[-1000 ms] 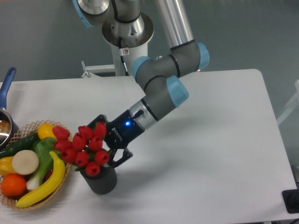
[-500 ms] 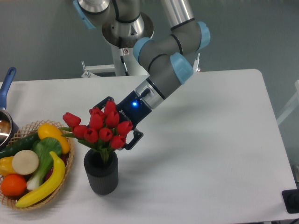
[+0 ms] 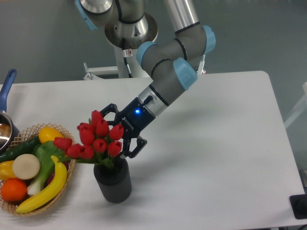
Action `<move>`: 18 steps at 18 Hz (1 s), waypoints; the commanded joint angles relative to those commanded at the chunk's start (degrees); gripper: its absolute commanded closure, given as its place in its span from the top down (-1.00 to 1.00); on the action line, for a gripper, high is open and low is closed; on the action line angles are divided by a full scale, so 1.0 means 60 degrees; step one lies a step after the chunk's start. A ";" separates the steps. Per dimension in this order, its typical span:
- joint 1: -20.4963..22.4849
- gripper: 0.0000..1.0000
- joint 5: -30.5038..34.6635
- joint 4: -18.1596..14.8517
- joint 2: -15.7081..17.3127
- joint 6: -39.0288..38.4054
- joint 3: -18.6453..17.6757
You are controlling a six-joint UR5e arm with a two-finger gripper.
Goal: Insert the flowers into the vase
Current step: 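Open the gripper and release the tulips standing in the vase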
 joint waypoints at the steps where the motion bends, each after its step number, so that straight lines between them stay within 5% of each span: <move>1: 0.0000 1.00 0.0015 0.0000 -0.0029 0.0000 0.0015; 7: 0.0000 1.00 0.0469 0.0015 -0.0366 0.0044 0.0073; 18: 0.0278 1.00 0.0484 0.0015 0.0058 -0.0205 0.0088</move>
